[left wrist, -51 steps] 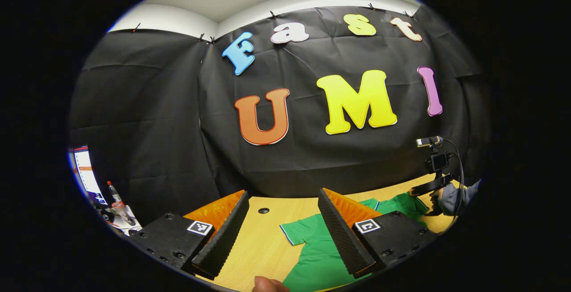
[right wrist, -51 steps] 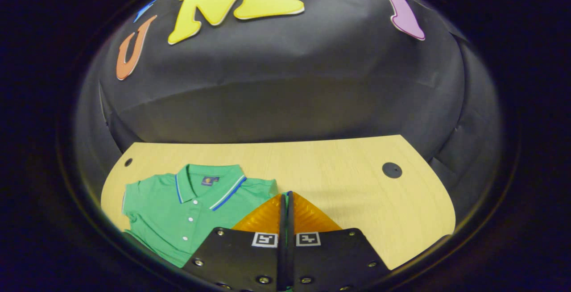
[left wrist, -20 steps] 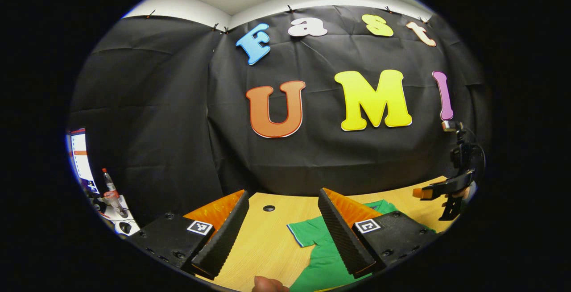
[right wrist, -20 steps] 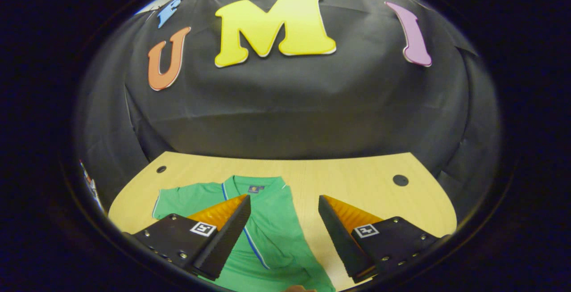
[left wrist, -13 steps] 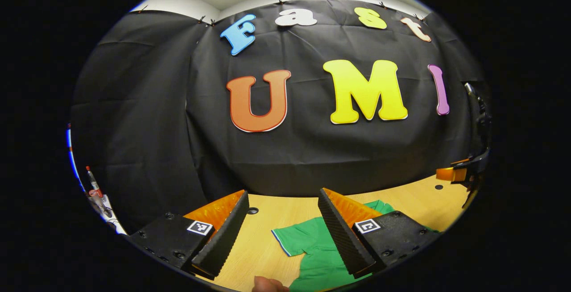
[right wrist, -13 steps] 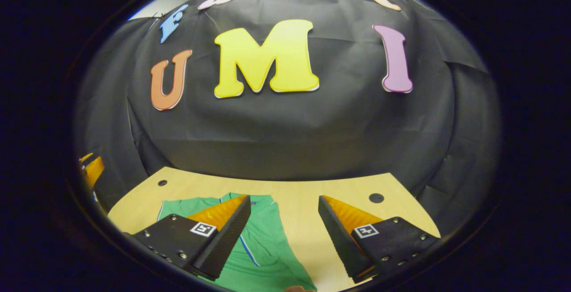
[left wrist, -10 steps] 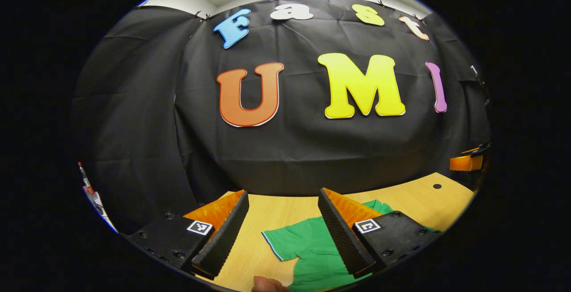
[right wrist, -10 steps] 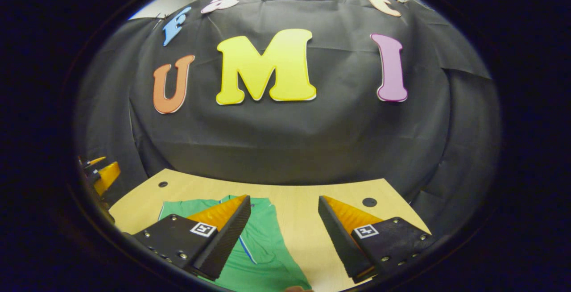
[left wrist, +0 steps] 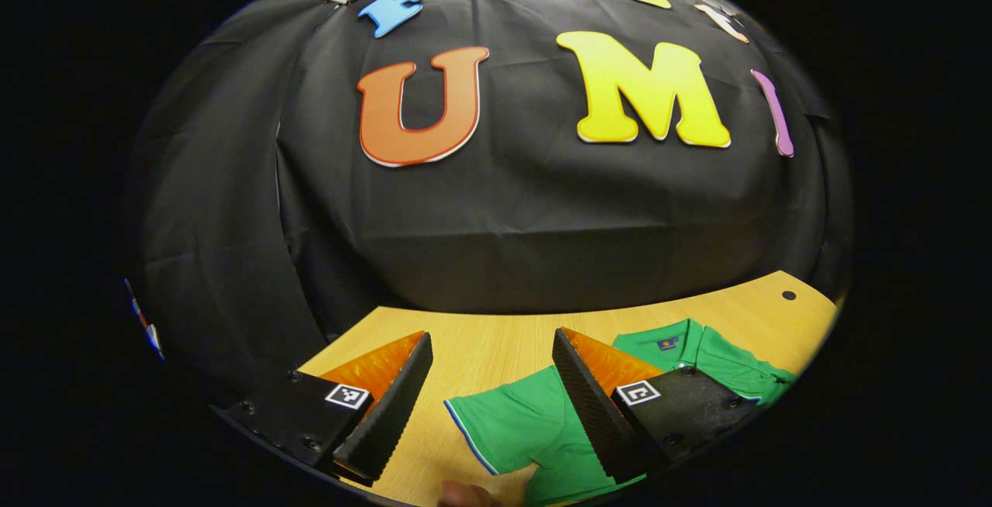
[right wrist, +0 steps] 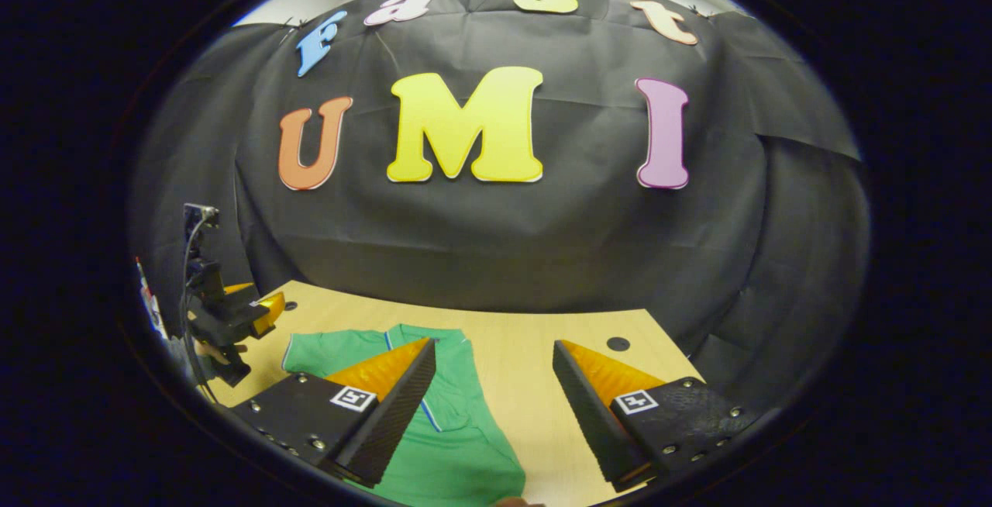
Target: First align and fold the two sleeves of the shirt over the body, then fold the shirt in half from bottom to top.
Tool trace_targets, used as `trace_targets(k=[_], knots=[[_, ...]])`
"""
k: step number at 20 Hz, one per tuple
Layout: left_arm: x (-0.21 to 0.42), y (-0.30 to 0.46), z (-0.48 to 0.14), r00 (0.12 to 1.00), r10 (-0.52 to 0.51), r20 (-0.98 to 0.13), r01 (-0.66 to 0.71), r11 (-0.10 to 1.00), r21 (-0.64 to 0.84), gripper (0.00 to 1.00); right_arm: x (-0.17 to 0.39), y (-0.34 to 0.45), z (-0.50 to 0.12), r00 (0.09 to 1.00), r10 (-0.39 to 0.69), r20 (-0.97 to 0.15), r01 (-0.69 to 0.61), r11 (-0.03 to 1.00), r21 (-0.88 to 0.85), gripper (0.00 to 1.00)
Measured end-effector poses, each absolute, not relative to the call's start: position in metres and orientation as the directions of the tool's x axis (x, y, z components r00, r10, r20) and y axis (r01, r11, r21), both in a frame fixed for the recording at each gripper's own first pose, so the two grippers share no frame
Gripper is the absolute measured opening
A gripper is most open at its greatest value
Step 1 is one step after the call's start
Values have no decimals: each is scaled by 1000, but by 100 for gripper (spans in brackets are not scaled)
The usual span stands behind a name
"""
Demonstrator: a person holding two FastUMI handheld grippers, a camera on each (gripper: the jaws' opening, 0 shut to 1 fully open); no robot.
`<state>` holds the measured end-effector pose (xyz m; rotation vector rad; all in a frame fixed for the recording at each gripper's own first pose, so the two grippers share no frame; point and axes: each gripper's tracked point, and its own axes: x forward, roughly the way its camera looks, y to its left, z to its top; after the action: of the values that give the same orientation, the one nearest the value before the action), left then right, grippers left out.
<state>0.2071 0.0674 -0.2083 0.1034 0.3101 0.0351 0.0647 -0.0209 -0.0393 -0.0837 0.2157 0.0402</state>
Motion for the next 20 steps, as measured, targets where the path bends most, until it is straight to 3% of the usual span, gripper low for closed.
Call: trace_targets(k=[6, 11, 16, 20], knots=[[237, 98, -281, 871, 104, -480, -70, 994, 88, 100, 52, -35, -36, 974, -7, -226, -19, 994, -110, 96], [240, 104, -329, 739, 96, -667, -53, 995, 84, 99, 48, -42, -42, 968, -25, -249, 3, 996, -90, 95], [231, 116, -358, 649, 152, -746, -74, 988, 137, 99, 46, -50, -42, 967, -37, -253, 14, 996, -91, 95], [237, 97, -357, 668, 84, -739, -65, 996, 55, 99, 44, -56, -49, 957, -43, -287, 25, 997, -66, 96]])
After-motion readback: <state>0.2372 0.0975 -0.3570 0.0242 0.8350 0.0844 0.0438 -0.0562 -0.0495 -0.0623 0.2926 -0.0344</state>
